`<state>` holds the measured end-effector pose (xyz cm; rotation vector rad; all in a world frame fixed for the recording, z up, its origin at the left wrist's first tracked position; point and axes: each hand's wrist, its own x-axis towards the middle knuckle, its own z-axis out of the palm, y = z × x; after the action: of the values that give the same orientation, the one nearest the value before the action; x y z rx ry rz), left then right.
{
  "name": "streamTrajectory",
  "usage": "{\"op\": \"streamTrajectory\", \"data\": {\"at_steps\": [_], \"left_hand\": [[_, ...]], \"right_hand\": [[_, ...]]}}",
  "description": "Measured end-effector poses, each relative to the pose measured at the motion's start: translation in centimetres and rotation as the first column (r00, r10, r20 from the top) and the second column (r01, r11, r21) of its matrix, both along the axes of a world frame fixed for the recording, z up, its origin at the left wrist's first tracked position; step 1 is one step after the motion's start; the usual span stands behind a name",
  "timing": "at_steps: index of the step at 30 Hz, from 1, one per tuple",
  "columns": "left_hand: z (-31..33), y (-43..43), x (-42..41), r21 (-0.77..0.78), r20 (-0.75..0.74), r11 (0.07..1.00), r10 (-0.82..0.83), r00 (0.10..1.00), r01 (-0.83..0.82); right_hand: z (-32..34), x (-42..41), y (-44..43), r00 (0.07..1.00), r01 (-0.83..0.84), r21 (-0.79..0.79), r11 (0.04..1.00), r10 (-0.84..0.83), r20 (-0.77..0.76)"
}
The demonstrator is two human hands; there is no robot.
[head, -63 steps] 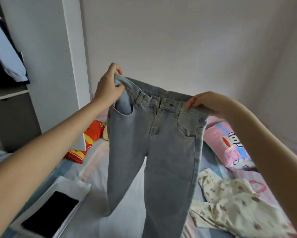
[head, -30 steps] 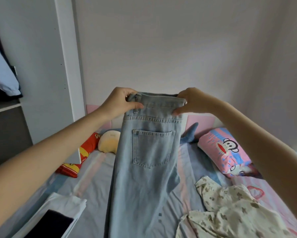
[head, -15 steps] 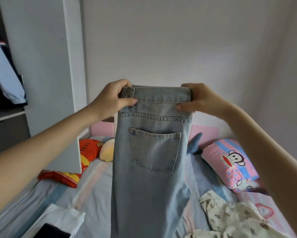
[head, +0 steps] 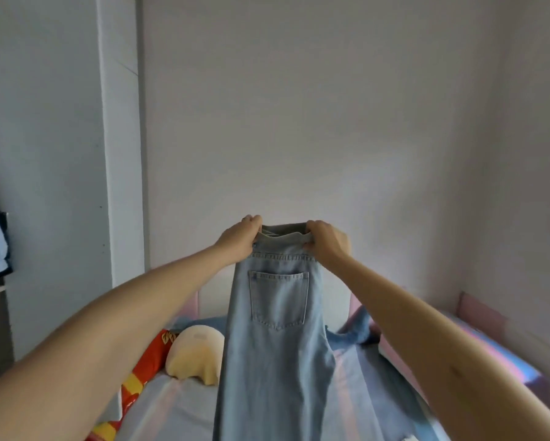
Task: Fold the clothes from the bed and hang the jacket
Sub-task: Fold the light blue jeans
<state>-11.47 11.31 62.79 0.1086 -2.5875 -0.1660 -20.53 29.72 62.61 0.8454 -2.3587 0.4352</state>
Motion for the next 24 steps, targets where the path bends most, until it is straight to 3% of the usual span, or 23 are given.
{"op": "streamTrajectory", "data": {"at_steps": [3,6,9,12,14,17,19,20,21,24], "left_hand": [[6.5,0.1,-3.6,-0.124,-0.231,0.991,0.027,0.973,-0.057],[11.0,0.7,-5.1,-0.146,-0.431,0.989,-0.045,0.901,-0.02],[11.7,1.5,-5.2,-0.174,-0.486,0.984,-0.128,0.865,0.048],[8.4,2.3,-4.2,-0.145,-0.453,0.978,-0.201,0.869,0.151],[3.5,2.4,-3.2,-0.103,-0.427,0.97,-0.245,0.871,0.222],[-6.8,3.3,-1.0,0.086,-0.337,0.943,-0.276,0.9,0.321],[-17.7,4.1,1.7,0.264,-0.191,0.913,-0.267,0.944,0.312],[-20.5,4.1,2.5,0.282,-0.121,0.907,-0.289,0.95,0.312],[-27.1,4.4,4.0,0.345,-0.013,0.895,-0.298,0.954,0.284],[-39.0,4.6,7.5,0.424,0.241,0.881,-0.331,0.912,0.208]], "right_hand": [[5.5,-2.0,-1.1,0.99,0.031,-0.242,0.97,-0.063,-0.124],[10.4,-2.5,-0.2,0.967,-0.022,-0.35,0.936,-0.069,-0.245],[11.7,-2.4,1.4,0.961,-0.039,-0.376,0.926,-0.068,-0.267],[8.5,-1.0,3.6,0.971,-0.048,-0.333,0.942,-0.034,-0.236],[3.8,0.1,4.9,0.984,-0.05,-0.253,0.966,0.005,-0.177],[-5.5,1.8,6.7,0.998,-0.05,-0.164,0.985,0.054,0.021],[-15.6,3.6,7.9,0.967,-0.032,-0.077,0.997,0.051,0.249],[-18.1,4.1,8.2,0.95,-0.041,-0.03,0.999,0.048,0.309],[-24.1,5.4,8.5,0.907,-0.056,0.084,0.995,0.016,0.42],[-34.9,8.0,8.7,0.819,-0.168,0.287,0.943,-0.028,0.573]]}}
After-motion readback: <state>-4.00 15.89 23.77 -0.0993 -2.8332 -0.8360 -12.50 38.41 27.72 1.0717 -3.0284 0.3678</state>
